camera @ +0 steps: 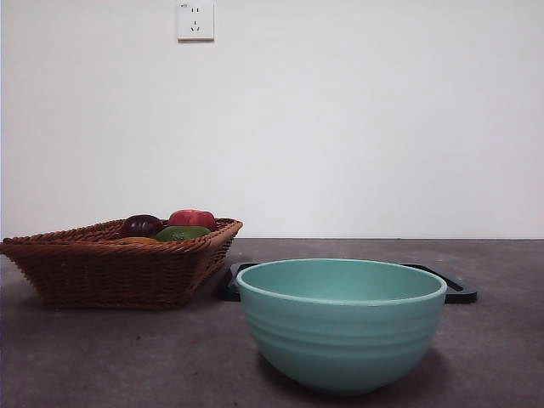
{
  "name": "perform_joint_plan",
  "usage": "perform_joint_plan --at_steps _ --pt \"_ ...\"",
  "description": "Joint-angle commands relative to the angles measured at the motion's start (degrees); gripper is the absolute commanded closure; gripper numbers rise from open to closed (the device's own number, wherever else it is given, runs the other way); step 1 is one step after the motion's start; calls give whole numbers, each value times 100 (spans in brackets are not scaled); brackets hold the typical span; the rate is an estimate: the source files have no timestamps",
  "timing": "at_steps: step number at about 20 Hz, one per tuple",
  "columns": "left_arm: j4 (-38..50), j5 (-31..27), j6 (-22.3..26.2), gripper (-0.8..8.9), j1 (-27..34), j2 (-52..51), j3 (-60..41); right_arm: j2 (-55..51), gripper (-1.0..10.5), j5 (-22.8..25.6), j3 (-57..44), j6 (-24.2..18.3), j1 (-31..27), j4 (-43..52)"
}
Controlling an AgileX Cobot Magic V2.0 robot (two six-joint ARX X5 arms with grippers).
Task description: Pick up the wifruite, put it on the bowl, pick up the plate, put it on desk
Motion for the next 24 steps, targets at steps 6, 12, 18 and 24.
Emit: perform_joint_plan --at_steps 6,12,18,24 --pt "68 31 -11 313 -37 31 70 -1156 393 24 44 63 42 -33" --pt "68 28 -13 322 -37 31 72 -1333 393 22 44 63 42 -33" --pt "31 31 -57 789 -37 28 72 -1333 939 -11 44 48 46 131" --pt "42 28 -57 789 -37 26 72 -1333 939 -17 44 52 46 138"
